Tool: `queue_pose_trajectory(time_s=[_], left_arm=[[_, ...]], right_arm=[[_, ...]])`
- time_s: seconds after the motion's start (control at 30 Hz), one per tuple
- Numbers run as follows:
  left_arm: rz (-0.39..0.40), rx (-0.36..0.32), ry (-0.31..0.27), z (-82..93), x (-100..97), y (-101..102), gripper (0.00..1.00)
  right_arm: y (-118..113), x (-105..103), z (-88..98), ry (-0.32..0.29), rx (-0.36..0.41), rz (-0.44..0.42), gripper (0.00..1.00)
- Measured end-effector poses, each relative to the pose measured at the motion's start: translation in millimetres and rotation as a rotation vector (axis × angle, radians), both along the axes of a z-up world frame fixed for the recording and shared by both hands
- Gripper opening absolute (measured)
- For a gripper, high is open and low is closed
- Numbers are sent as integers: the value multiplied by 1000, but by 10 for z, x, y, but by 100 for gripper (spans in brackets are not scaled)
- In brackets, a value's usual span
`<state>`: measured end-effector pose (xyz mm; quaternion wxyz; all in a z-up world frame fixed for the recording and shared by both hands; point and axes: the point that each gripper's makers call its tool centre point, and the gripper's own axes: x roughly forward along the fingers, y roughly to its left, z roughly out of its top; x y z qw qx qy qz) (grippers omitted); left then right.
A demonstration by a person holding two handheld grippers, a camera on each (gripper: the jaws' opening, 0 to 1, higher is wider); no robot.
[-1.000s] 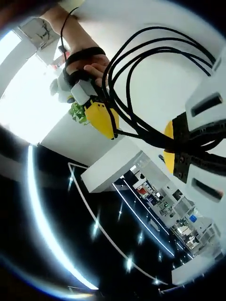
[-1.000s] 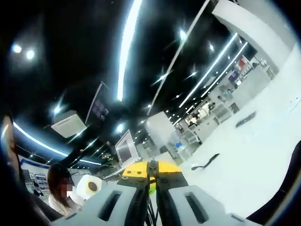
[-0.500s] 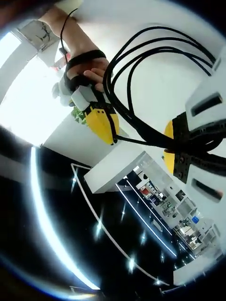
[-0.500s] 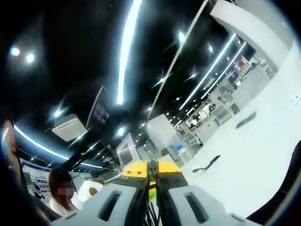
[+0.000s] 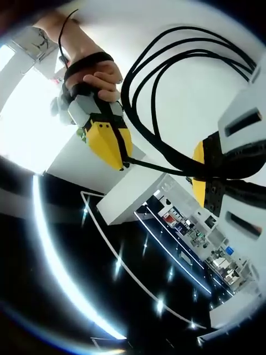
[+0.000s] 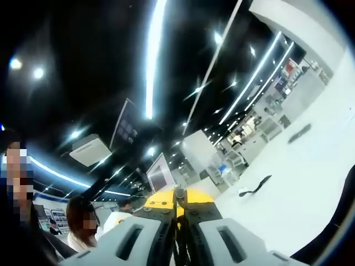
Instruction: Coil the Type-C to USB data cable on the desktop and secure it with Velcro straps.
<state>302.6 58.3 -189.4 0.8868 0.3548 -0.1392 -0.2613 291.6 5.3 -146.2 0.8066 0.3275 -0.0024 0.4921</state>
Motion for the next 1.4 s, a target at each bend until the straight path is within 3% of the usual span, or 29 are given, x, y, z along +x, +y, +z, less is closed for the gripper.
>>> queue_pose_trajectory(time_s=[0.63, 0.87, 1.07, 1.2, 1.4], left_arm=[[74, 56, -67, 80, 32, 164, 5], [78, 62, -47, 57, 59, 208, 4], [49, 20, 13, 12, 68, 207, 4], [56, 52, -5, -10, 78, 192, 4], [45, 73, -14, -24, 65, 156, 4]], right_arm=[[63, -135, -44, 25, 0, 78, 3], [32, -92, -142, 19, -55, 55, 4], [-1, -77, -197, -99, -193, -4, 5], [-33, -70, -199, -127, -220, -26, 7], [-108, -80, -165, -270, -330, -75, 16]])
